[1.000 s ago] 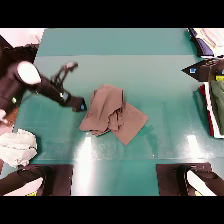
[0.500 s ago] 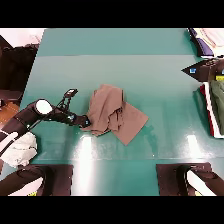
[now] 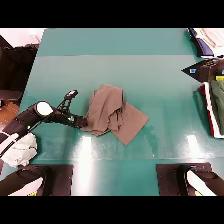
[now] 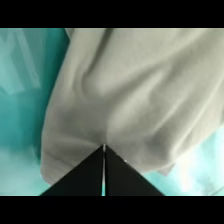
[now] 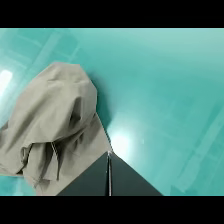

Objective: Fold the shirts.

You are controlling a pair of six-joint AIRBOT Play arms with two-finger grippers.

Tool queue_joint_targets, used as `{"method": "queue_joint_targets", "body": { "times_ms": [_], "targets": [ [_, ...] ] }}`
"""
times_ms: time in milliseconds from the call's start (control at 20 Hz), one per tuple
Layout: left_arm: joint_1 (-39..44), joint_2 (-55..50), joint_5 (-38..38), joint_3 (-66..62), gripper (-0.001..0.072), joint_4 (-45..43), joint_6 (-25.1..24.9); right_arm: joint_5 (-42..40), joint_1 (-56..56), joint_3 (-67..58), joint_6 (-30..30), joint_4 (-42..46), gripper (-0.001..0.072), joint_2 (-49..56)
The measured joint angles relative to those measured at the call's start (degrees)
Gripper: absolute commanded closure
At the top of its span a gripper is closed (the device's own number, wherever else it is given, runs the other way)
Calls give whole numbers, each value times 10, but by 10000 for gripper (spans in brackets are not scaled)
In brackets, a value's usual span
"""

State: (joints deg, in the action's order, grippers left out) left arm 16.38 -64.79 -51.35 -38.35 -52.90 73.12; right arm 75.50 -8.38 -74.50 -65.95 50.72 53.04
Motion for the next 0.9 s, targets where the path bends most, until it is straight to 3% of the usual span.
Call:
{"method": "queue_joint_targets", "body": {
  "times_ms": [250,300,350,600,900],
  "targets": [
    [-5,34,-63,-92,654,-67,23,36,0,32,0,0,691,0],
    [-5,42,-76,-113,310,-83,28,41,0,48,0,0,691,0],
    [-5,47,-84,-130,126,-95,33,44,0,63,0,0,691,0],
    [-6,25,-98,-118,124,-115,46,52,0,118,0,-2,691,0],
    [-6,-64,-88,-84,125,-77,22,53,0,133,-1,-12,691,0]
  ]
}}
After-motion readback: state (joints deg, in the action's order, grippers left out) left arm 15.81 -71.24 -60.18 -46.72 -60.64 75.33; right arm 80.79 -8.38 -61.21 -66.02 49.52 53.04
